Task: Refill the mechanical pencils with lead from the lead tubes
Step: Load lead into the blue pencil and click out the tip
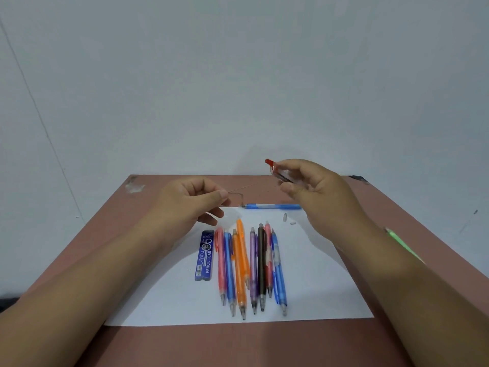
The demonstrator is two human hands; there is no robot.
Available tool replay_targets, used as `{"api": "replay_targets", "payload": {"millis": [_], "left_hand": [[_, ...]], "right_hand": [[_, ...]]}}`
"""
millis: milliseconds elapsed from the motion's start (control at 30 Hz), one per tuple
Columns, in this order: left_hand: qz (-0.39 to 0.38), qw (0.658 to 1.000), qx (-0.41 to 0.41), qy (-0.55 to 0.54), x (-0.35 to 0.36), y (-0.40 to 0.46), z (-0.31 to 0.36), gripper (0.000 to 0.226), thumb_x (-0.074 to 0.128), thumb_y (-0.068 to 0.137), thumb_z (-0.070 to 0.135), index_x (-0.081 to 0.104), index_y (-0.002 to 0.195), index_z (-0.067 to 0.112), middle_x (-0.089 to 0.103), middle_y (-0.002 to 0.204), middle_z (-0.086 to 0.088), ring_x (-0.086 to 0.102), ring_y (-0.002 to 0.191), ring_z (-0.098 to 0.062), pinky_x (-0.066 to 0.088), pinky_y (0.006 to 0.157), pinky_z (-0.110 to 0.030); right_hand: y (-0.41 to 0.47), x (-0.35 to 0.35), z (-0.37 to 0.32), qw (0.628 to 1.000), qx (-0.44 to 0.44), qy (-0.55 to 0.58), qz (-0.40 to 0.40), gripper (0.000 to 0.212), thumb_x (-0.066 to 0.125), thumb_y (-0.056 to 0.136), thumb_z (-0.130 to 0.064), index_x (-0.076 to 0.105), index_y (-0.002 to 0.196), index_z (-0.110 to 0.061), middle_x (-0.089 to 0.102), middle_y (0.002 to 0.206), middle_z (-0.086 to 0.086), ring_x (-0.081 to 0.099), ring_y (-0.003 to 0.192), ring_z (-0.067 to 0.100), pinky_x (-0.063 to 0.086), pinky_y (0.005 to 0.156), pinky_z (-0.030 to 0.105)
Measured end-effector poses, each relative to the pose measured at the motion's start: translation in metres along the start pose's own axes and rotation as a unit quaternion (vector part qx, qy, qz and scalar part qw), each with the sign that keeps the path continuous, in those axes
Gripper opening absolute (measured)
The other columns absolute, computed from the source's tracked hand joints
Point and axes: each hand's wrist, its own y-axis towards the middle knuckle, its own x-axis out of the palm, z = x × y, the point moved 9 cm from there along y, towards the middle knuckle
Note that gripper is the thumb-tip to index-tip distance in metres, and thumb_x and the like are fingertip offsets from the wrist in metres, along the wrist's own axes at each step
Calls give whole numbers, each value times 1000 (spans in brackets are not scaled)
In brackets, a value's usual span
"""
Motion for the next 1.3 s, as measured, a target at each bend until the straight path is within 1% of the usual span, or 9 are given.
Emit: {"api": "replay_targets", "payload": {"millis": [200, 267, 400, 500, 600, 767, 933, 1133, 1300], "left_hand": [[11, 1000, 1, -12, -3, 2, -1, 14, 66, 95, 16, 71, 91, 4, 77, 91, -7, 69, 74, -16, 60, 67, -30], [13, 1000, -1, -17, -3, 2, -2, 15, 66, 95, 17, 71, 92, 3, 77, 91, -7, 69, 74, -16, 60, 68, -30], [17, 999, -5, -36, -4, 2, -2, 15, 65, 95, 15, 71, 93, 1, 77, 90, -9, 68, 74, -16, 59, 67, -29], [16, 998, -4, -54, -5, 2, -1, 15, 64, 96, 14, 70, 94, -1, 77, 90, -10, 68, 73, -15, 59, 65, -28], [14, 998, 0, -61, -6, 2, -1, 16, 63, 96, 14, 69, 94, -1, 77, 91, -11, 67, 73, -16, 59, 65, -27], [14, 998, 1, -62, -6, 3, -2, 15, 63, 96, 13, 69, 94, -1, 77, 91, -12, 67, 72, -17, 59, 64, -26], [15, 998, 1, -58, -7, 2, -3, 16, 63, 96, 13, 70, 94, -1, 77, 91, -12, 67, 73, -17, 59, 66, -28], [14, 998, -1, -53, -7, 3, -4, 17, 63, 97, 15, 70, 95, -1, 77, 92, -11, 67, 74, -18, 60, 67, -28], [15, 998, -2, -57, -6, 3, -4, 18, 63, 97, 14, 69, 97, -3, 76, 92, -12, 67, 72, -17, 60, 65, -26]], "right_hand": [[-4, 13, 7, 993, 74, 86, -29, 22, 67, 95, -32, 64, 110, -48, 74, 109, -16, 66, 103, -2, 51, 79, 21], [-5, 17, 8, 987, 92, 122, -45, 23, 63, 98, -29, 63, 116, -41, 76, 105, -16, 68, 100, 0, 53, 83, 28], [-9, 29, 10, 948, 135, 273, -94, 26, 52, 103, -14, 64, 123, -26, 77, 106, 2, 68, 93, 16, 51, 84, 39], [-12, 39, 9, 907, 157, 367, -136, 28, 51, 101, -14, 65, 125, -18, 75, 103, 10, 69, 86, 18, 54, 79, 36], [-14, 46, 8, 889, 160, 394, -169, 36, 58, 91, -20, 66, 126, -16, 74, 102, 13, 64, 80, 20, 53, 78, 38], [-14, 49, 8, 890, 141, 391, -187, 50, 64, 88, -18, 60, 136, -30, 71, 100, 15, 61, 84, 26, 50, 80, 43], [-16, 47, 5, 892, 132, 389, -187, 58, 68, 84, -19, 57, 136, -42, 71, 100, 17, 59, 93, 34, 50, 82, 44], [-17, 46, 4, 893, 133, 385, -190, 51, 65, 88, -19, 57, 133, -40, 71, 102, 21, 57, 90, 35, 52, 79, 43], [-14, 41, 4, 906, 129, 362, -177, 47, 65, 88, -19, 54, 132, -32, 73, 102, 23, 64, 78, 25, 59, 69, 33]]}}
